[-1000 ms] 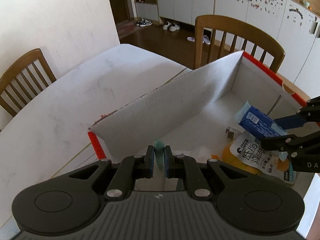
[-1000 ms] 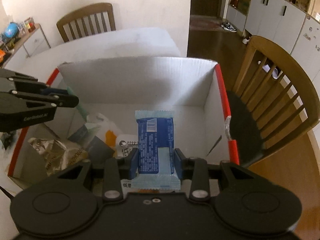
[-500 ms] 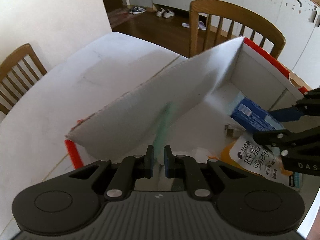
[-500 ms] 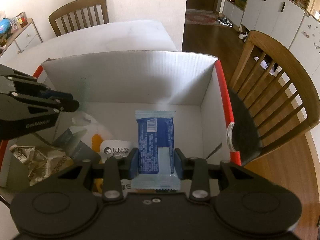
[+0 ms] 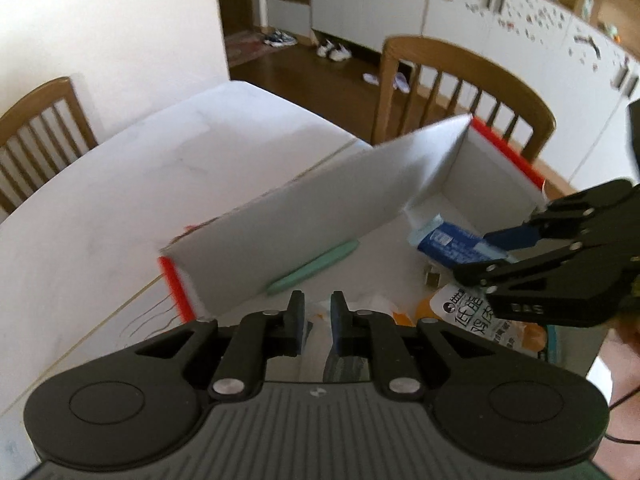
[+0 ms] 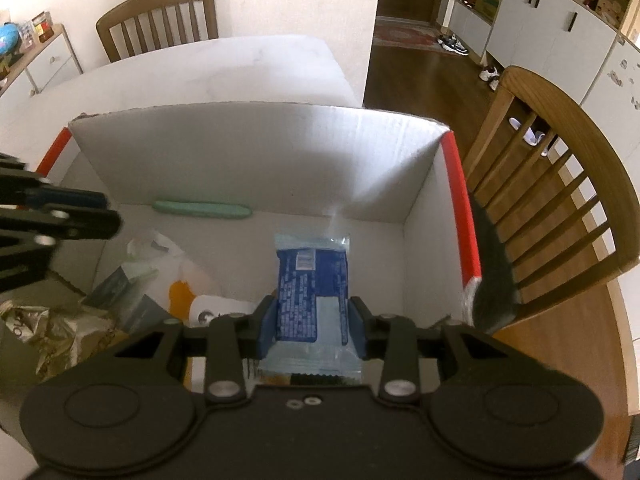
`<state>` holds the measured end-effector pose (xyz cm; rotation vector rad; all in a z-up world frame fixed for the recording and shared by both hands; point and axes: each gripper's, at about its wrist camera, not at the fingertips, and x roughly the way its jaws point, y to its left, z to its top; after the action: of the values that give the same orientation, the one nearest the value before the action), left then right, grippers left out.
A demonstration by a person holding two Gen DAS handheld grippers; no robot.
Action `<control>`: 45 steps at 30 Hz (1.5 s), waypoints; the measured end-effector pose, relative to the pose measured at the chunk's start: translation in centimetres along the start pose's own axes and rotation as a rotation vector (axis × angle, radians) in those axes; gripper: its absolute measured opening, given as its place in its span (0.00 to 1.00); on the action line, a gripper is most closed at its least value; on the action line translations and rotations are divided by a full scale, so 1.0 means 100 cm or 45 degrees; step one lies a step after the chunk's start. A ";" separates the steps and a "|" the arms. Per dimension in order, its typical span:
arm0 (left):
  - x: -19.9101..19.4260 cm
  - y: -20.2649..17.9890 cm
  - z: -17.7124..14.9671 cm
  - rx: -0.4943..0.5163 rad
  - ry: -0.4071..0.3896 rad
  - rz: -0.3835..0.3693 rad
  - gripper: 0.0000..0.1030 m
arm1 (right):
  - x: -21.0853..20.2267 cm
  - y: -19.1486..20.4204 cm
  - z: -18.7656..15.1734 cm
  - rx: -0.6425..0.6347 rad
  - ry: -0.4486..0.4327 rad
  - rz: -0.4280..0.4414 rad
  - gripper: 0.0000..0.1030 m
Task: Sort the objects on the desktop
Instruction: 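Open the left tool to drop the green stick while the right tool lowers the blue snack, then withdraw both tools from the shoebox back over the placemat snacks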
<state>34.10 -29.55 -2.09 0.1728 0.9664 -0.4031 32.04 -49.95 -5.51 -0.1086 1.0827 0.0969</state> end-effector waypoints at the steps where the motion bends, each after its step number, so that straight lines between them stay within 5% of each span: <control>1: -0.005 0.003 -0.003 -0.023 -0.014 0.002 0.14 | 0.002 0.000 0.001 -0.007 0.005 -0.006 0.37; 4: -0.015 0.006 -0.009 -0.073 -0.038 -0.007 0.23 | 0.005 0.001 0.002 -0.026 0.016 -0.014 0.37; 8: -0.023 0.012 -0.014 -0.102 -0.054 -0.005 0.56 | 0.003 0.002 0.001 -0.035 0.012 -0.017 0.40; 31: -0.076 0.008 -0.046 -0.071 -0.191 -0.080 0.64 | -0.083 0.012 -0.023 0.037 -0.177 0.015 0.63; 37: -0.089 0.022 -0.062 -0.061 -0.212 -0.111 0.65 | -0.102 0.036 -0.027 0.035 -0.234 0.005 0.76; 45: -0.105 0.048 -0.088 -0.039 -0.223 -0.130 0.77 | -0.114 0.083 -0.032 0.042 -0.280 0.016 0.79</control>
<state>24.08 -19.68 1.47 0.0592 0.8103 -0.4890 22.88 -42.49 2.75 -0.0598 0.8651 0.1001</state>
